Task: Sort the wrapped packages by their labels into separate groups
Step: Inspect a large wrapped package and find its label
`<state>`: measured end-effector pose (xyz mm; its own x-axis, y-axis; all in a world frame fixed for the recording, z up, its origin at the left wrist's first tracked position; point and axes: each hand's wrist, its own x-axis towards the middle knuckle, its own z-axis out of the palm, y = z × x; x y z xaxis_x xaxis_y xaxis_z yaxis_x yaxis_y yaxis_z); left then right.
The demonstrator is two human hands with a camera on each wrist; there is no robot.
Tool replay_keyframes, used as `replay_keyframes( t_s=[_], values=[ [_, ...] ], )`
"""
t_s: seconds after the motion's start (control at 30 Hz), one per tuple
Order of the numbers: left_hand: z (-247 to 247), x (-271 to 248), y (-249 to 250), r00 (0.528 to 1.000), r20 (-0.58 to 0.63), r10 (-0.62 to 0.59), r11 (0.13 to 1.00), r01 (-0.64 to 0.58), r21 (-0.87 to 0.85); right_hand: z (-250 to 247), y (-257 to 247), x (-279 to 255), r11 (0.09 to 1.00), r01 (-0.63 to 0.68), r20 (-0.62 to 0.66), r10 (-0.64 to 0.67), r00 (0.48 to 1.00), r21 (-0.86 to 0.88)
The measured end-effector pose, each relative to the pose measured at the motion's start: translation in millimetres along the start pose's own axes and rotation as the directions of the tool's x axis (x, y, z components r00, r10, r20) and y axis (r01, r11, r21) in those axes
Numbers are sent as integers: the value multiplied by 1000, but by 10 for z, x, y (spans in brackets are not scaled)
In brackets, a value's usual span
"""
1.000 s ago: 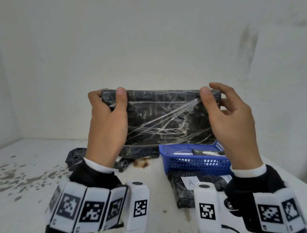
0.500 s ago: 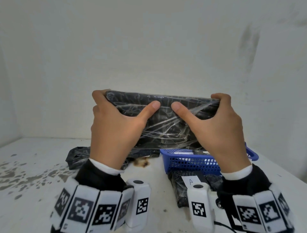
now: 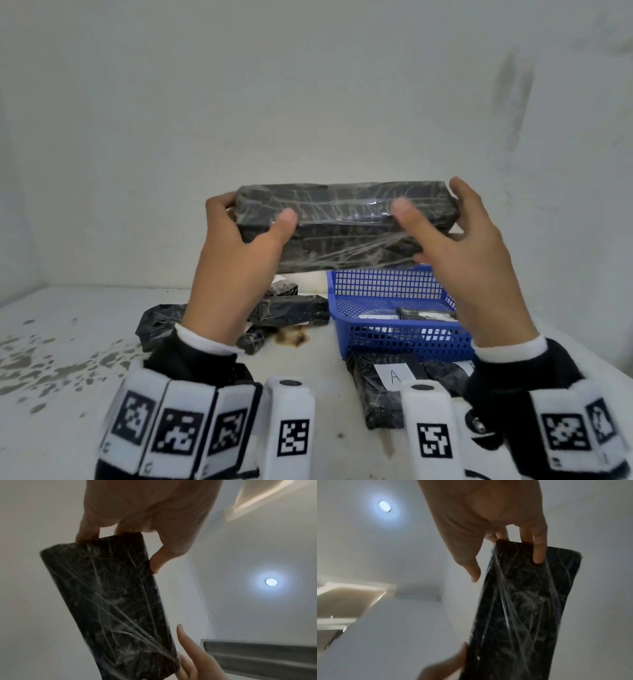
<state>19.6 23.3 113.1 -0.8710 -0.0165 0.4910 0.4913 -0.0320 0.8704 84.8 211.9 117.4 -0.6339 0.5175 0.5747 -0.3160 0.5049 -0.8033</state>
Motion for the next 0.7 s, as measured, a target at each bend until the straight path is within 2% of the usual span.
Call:
replay_keyframes(
  t_s=[0.17, 0.27, 0.4, 0.53, 0.6, 0.7],
  values=[
    [-29, 33, 41, 999, -2, 34, 984, -34, -175, -98, 3, 81, 971, 116, -43, -109, 993, 209],
    [-88, 78, 42, 997, 16, 73, 975, -68, -213, -148, 2, 94, 944, 102, 5, -109, 994, 315],
    [-156, 107, 39, 995, -17, 93, 982, -95, -161, -162, 2, 95, 935, 112, 58, -139, 989, 335],
    [-153, 113, 15, 995, -54, 89, 984, -96, -148, -159, 0, 95, 935, 140, 45, -163, 986, 325],
    [-146, 104, 25, 993, -39, 112, 987, -116, -114, -177, -2, 105, 929, 133, 40, -156, 987, 344],
    [-142, 102, 25, 994, -29, 109, 982, -113, -149, -202, 3, 118, 927, 126, 32, -147, 989, 352]
  ],
)
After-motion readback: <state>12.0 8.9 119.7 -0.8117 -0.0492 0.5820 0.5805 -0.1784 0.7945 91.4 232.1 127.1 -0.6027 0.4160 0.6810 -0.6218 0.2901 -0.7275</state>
